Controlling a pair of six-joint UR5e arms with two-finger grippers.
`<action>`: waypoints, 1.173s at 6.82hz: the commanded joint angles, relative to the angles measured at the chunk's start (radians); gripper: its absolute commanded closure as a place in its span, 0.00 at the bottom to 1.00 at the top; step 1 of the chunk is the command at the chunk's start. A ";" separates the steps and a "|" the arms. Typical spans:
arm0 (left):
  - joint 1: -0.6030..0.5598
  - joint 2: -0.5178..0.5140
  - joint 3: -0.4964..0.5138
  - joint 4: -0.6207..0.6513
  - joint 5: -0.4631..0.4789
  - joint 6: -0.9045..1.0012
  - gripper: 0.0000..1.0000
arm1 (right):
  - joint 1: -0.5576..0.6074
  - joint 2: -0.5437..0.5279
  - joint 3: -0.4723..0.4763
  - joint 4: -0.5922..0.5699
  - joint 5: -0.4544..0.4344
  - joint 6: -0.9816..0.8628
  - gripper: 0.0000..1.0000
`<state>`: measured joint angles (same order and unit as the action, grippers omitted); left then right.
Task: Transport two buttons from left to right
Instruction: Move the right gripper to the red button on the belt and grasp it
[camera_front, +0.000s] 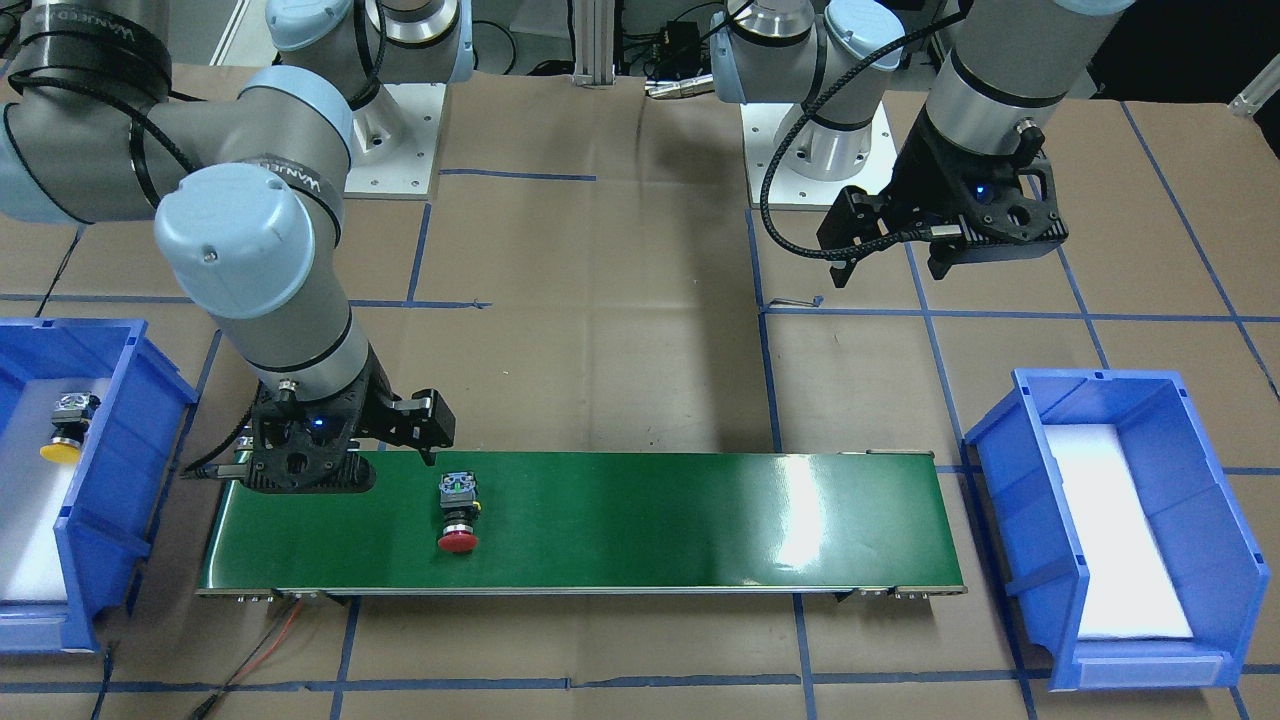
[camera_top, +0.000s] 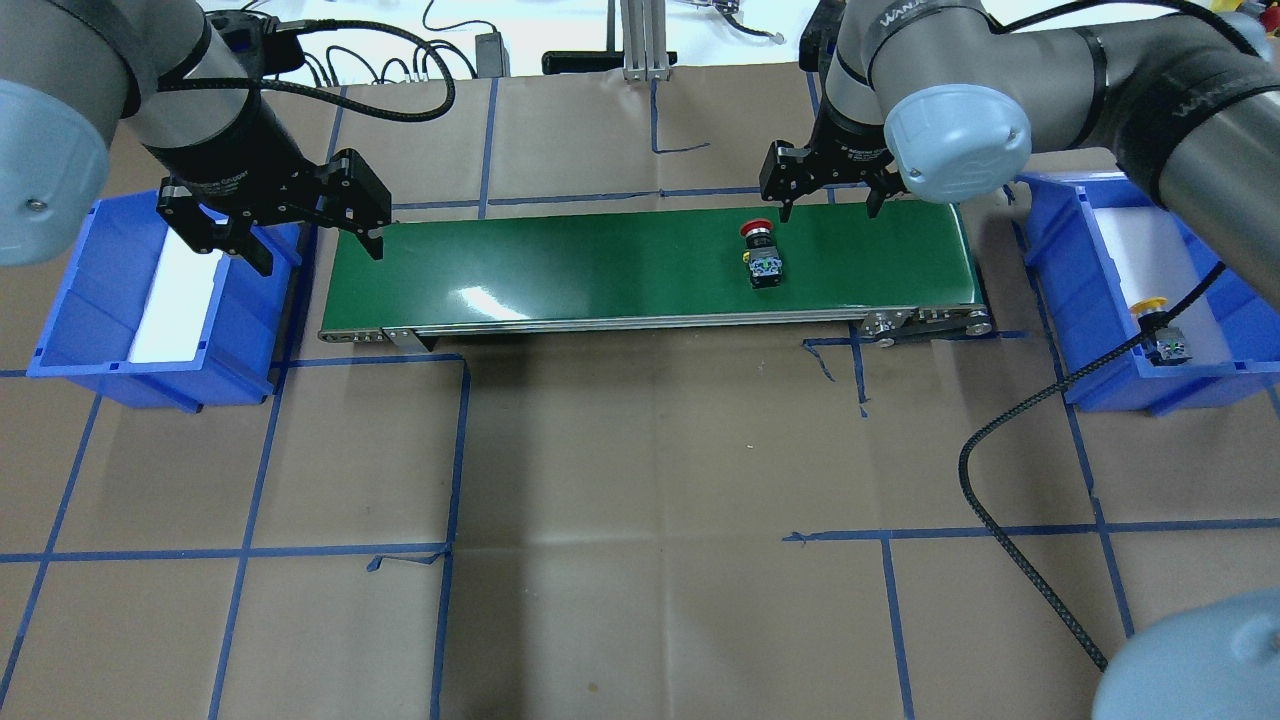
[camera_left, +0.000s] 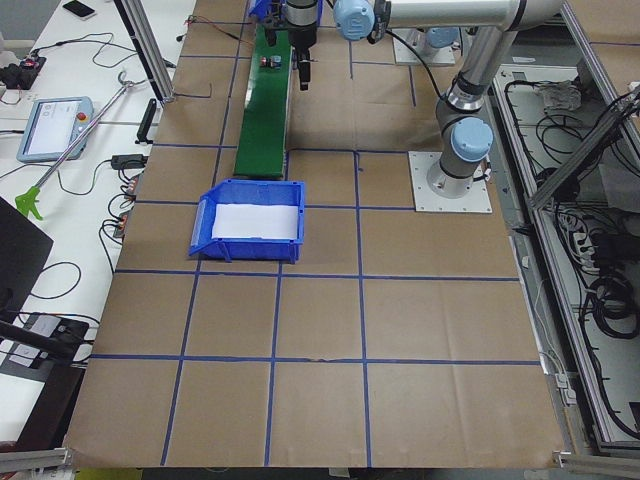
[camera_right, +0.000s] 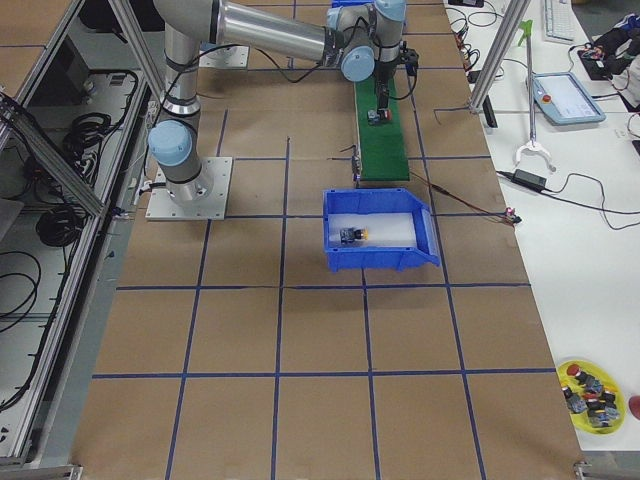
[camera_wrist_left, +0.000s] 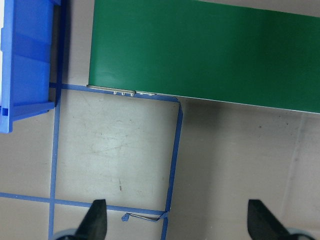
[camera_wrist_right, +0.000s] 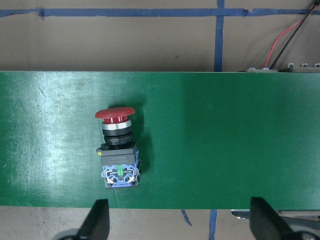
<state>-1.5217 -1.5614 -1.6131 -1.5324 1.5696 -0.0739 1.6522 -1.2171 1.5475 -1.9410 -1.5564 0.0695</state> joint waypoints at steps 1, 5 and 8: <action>0.000 0.000 0.001 0.000 -0.002 -0.001 0.00 | 0.000 0.049 0.006 -0.037 0.001 0.001 0.01; 0.000 0.000 0.001 0.000 -0.005 -0.001 0.00 | -0.005 0.132 0.008 -0.094 0.039 0.000 0.01; 0.000 0.000 0.001 0.000 -0.006 -0.004 0.00 | -0.011 0.160 0.010 -0.104 0.016 -0.005 0.42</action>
<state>-1.5217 -1.5623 -1.6122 -1.5325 1.5636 -0.0776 1.6452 -1.0616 1.5573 -2.0552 -1.5251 0.0678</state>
